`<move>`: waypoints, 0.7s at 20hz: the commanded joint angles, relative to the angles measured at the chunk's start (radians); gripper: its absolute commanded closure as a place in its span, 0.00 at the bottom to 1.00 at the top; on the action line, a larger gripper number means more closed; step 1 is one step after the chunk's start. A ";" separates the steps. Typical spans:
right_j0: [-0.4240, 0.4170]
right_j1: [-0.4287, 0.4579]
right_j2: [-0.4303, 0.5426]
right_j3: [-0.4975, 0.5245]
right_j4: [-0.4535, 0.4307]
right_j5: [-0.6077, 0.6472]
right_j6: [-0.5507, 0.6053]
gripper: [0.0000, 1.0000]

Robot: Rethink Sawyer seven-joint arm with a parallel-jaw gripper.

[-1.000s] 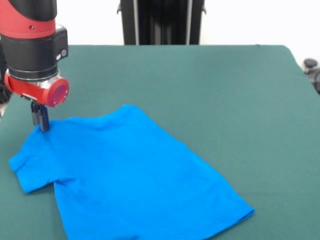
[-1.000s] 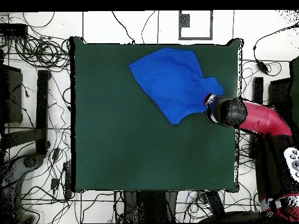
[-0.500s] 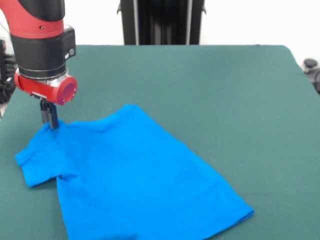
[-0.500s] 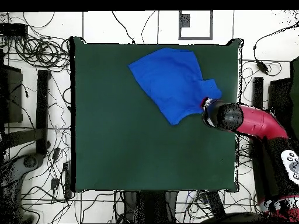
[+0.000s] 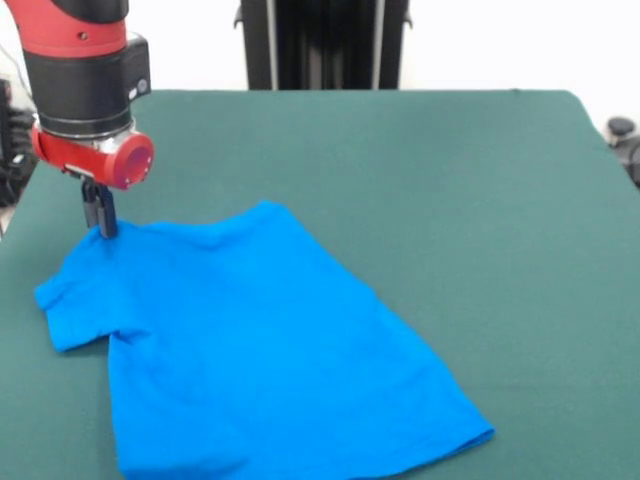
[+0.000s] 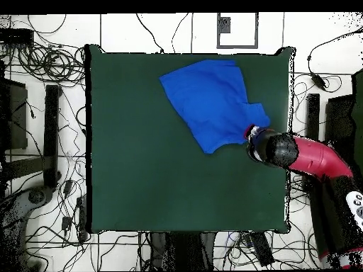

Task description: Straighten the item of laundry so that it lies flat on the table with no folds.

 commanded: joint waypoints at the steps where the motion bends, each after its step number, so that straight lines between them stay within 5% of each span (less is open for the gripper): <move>1: 0.009 -0.003 0.027 0.147 0.025 -0.044 0.059 1.00; 14: -0.002 -0.017 0.030 0.187 0.033 -0.064 0.063 1.00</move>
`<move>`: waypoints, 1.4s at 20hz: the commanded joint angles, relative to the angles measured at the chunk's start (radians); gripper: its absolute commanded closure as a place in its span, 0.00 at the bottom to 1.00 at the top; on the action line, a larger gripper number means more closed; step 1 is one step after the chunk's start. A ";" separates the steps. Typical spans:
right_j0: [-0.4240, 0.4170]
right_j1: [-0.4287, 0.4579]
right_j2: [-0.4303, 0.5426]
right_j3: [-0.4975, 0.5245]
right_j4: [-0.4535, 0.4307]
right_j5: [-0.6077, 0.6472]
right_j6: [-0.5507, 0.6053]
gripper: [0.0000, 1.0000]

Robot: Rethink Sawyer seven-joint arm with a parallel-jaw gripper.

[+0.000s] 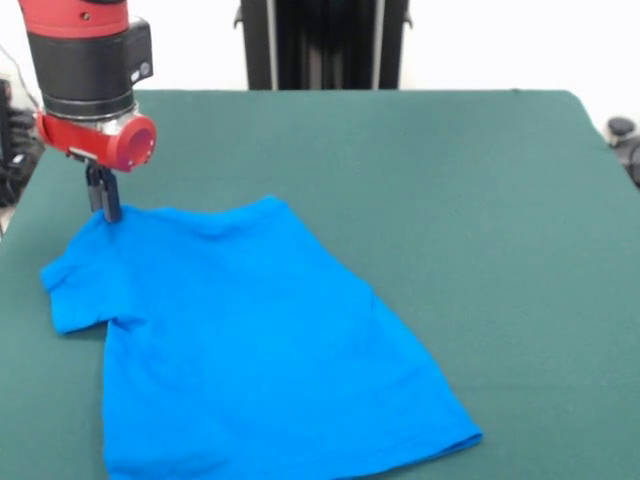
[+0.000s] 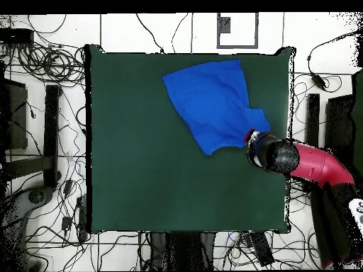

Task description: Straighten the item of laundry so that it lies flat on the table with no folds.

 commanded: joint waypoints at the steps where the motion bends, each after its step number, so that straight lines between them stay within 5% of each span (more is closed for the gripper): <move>1: 0.013 0.014 0.030 0.129 0.027 -0.039 0.063 1.00; 11: -0.028 0.017 0.047 0.128 0.030 -0.043 0.029 1.00; 28: -0.172 0.128 0.161 -0.130 0.001 0.182 -0.262 1.00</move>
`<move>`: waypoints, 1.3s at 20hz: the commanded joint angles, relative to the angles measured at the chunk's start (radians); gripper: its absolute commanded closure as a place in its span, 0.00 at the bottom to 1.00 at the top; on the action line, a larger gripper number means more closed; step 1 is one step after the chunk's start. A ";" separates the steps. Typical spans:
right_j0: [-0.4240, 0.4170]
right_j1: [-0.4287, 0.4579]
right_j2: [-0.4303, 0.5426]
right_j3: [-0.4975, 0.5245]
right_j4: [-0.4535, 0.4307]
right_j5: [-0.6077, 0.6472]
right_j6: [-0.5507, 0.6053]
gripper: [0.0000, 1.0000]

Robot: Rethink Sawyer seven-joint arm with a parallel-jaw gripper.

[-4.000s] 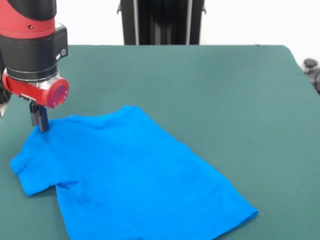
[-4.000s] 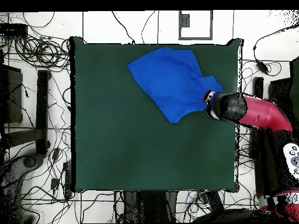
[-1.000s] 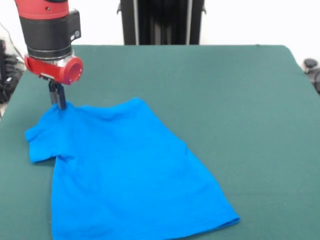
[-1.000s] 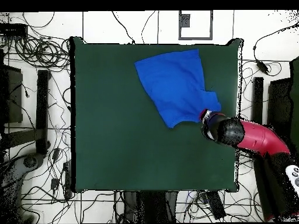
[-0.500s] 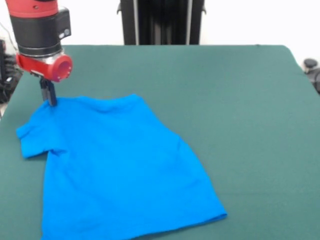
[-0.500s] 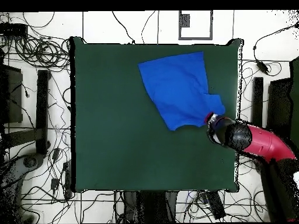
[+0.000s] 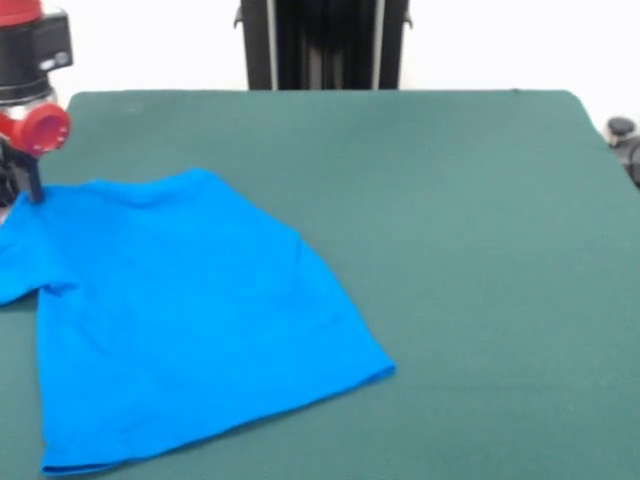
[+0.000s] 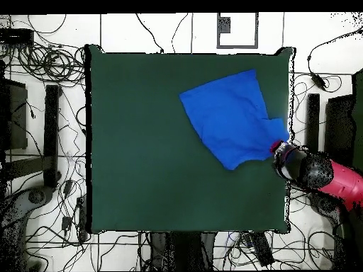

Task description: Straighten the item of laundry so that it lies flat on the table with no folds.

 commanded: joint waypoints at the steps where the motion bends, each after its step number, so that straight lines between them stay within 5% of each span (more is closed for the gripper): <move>1: -0.013 0.120 0.150 -0.126 -0.007 0.172 -0.271 1.00; 26: -0.040 0.264 0.215 -0.263 -0.068 0.172 -0.320 1.00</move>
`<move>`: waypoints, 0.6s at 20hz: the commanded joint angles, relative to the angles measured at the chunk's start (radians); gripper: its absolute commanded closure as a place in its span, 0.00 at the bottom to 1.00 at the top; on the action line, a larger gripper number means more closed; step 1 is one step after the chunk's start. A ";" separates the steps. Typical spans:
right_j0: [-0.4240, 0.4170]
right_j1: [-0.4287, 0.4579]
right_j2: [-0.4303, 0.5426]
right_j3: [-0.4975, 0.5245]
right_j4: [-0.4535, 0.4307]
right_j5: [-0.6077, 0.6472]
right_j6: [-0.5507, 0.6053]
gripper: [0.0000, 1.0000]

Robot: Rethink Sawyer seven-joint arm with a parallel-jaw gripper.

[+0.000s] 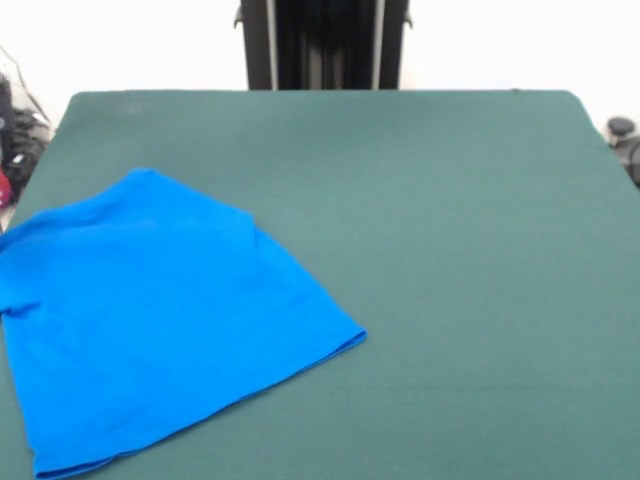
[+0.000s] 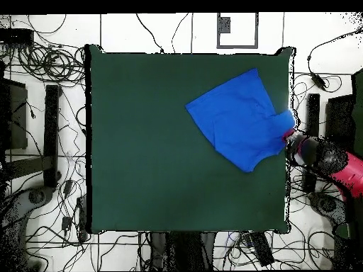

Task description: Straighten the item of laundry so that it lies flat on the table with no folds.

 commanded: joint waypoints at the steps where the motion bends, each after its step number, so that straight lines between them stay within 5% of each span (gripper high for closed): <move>1: 0.037 0.077 0.119 -0.020 -0.061 0.063 -0.318 1.00; 12: 0.038 0.093 0.122 -0.022 -0.069 0.047 -0.316 1.00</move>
